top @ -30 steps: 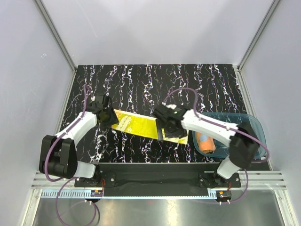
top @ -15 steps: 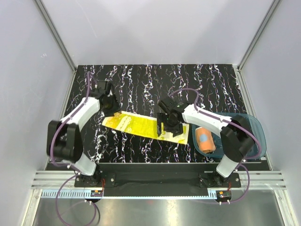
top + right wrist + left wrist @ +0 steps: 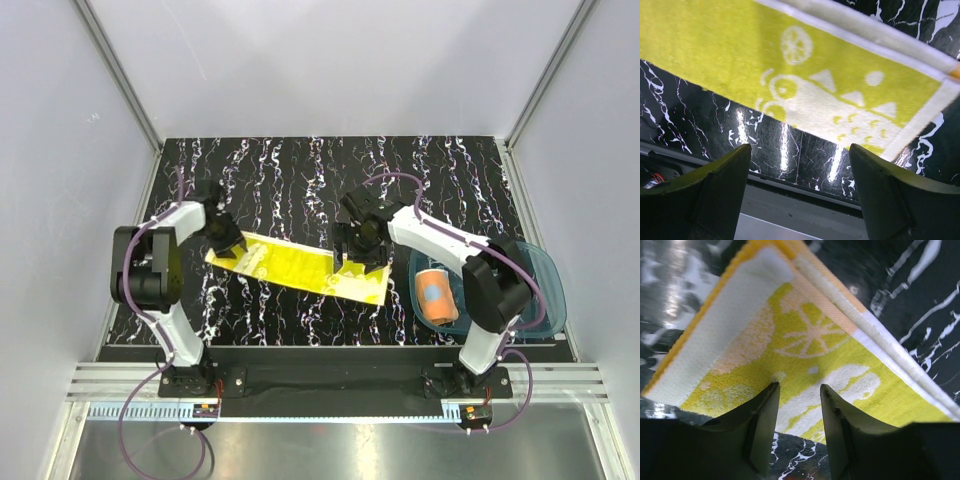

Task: Roll the towels
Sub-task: Flatten the towel, then fold the towel

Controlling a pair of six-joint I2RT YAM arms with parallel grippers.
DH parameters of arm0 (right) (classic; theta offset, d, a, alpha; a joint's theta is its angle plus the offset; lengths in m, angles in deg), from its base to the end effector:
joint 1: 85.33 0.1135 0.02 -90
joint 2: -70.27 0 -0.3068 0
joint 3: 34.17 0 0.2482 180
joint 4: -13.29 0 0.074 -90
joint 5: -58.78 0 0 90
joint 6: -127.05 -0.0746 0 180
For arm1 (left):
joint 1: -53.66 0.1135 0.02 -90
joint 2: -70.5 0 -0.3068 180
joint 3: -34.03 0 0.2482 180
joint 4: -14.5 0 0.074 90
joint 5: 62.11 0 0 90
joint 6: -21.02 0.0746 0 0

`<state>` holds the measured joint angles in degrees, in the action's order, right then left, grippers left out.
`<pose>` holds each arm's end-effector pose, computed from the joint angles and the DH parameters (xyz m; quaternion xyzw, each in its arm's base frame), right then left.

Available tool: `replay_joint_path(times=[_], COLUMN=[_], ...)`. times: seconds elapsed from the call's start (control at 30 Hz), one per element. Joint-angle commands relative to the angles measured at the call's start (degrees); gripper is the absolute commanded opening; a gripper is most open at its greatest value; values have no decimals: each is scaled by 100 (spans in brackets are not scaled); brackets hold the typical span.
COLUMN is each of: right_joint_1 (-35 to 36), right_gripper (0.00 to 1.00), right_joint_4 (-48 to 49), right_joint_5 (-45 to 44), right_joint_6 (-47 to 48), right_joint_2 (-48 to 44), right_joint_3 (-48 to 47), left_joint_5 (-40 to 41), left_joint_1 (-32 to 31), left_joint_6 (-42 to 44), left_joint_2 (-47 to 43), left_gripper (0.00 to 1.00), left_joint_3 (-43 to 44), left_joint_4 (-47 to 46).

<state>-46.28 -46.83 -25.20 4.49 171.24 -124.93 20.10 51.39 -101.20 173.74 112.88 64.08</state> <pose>0.2844 0.2408 0.2312 -0.0647 0.9819 0.1418 0.1081 0.3565 -0.0243 0.1675 -0.2461 0.9568 -0.1055 0.1129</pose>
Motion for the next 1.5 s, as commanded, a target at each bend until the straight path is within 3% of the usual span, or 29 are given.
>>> replay_joint_path(times=[0.0, 0.17, 0.33, 0.5, 0.67, 0.9, 1.23, 1.37, 1.4, 1.47], right_joint_1=[-204, -284, -284, -284, -292, -301, -301, -310, -319, -362], right_gripper=[86, 86, 84, 81, 78, 69, 42, 17, 6, 0], right_joint_4=[51, 60, 367, 772, 745, 1176, 1308, 1309, 1221, 810], right_joint_5=[276, 400, 479, 444, 23, 276, 435, 392, 321, -55], right_joint_6=[293, 242, -250, -778, -963, -1139, -1174, -1069, -1025, -867], right_joint_2=[221, 424, 153, -182, -341, 10, 362, 424, 432, 389], right_joint_3=[-399, -690, -59, 829, 1164, 1419, 1419, 1490, 1420, 1315], left_joint_5=[-3, -206, -240, -355, -311, -153, -205, -275, -302, -319], left_joint_1=[716, 1263, 1465, 1465, 1465, 1457, 1448, 1448, 1430, 1413], left_joint_6=[-134, -328, -381, -223, 172, 682, 1008, 1043, 1034, 1052], left_joint_2=[-146, -742, -1253, -1798, -2570, -3345, -3873, -3960, -3987, -4057], left_gripper=[44, 45, 46, 48, 49, 50, 50, 50, 50, 50], left_joint_3=[-367, -877, -1177, -985, -738, -983, -1476, -1529, -1538, -1547], left_joint_4=[-140, -343, -334, -54, 333, 607, 615, 572, 554, 563])
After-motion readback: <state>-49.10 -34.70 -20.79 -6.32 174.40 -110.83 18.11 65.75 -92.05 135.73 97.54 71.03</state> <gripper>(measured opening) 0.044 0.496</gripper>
